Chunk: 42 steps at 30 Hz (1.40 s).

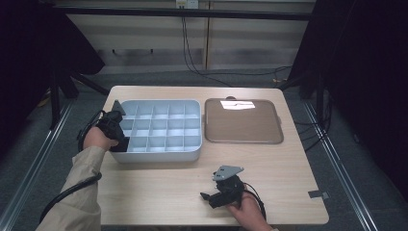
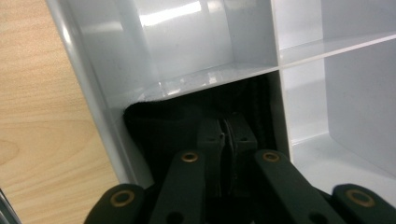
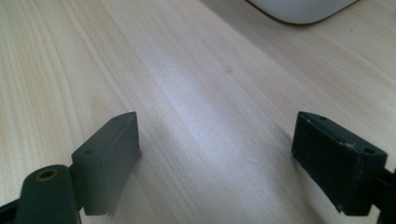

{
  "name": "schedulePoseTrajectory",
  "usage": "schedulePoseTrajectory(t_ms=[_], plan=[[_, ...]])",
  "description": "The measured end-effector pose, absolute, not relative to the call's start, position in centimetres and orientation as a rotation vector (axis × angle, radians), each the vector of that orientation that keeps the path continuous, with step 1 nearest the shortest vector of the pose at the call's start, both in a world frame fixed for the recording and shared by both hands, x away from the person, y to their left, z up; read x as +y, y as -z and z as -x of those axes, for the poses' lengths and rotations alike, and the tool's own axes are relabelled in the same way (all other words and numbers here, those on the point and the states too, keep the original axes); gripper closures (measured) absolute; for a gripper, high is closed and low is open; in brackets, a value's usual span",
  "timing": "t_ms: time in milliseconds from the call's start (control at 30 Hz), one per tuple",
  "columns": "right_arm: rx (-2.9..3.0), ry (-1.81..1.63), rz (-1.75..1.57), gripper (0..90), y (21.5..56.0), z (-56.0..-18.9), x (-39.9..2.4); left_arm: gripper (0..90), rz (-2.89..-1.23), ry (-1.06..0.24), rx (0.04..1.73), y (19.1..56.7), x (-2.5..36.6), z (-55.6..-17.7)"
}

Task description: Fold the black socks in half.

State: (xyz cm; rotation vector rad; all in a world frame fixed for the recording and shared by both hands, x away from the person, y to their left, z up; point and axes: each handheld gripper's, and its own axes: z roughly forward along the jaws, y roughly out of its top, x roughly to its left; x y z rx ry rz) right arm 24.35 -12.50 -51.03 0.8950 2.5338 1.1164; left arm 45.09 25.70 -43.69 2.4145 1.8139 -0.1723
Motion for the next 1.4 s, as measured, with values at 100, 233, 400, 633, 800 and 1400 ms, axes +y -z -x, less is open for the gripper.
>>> schedulePoseTrajectory(t_ms=[100, 233, 400, 633, 800, 1400], plan=[[2.532, -1.117, -0.895, 14.9, 51.0, -24.4, -12.5, 85.0, -2.415, 0.172, 1.816, 43.5, 25.6, -45.1], [2.53, -1.116, -0.896, 14.9, 51.0, -24.3, -12.5, 84.5, -2.424, 0.172, 1.814, 43.0, 25.7, -45.1], [2.533, -1.117, -0.893, 14.9, 51.0, -24.4, -12.5, 84.0, -2.416, 0.165, 1.81, 42.1, 25.8, -45.0], [2.535, -1.115, -0.893, 14.9, 51.0, -24.4, -12.5, 82.7, -2.41, 0.15, 1.819, 41.4, 26.0, -44.9], [2.531, -1.119, -0.895, 14.9, 51.1, -24.4, -12.5, 81.5, -2.412, 0.141, 1.815, 41.0, 26.3, -44.7], [2.532, -1.112, -0.894, 14.9, 51.0, -24.4, -12.5, 75.4, -2.379, 0.113, 1.817, 39.3, 27.0, -44.1]])
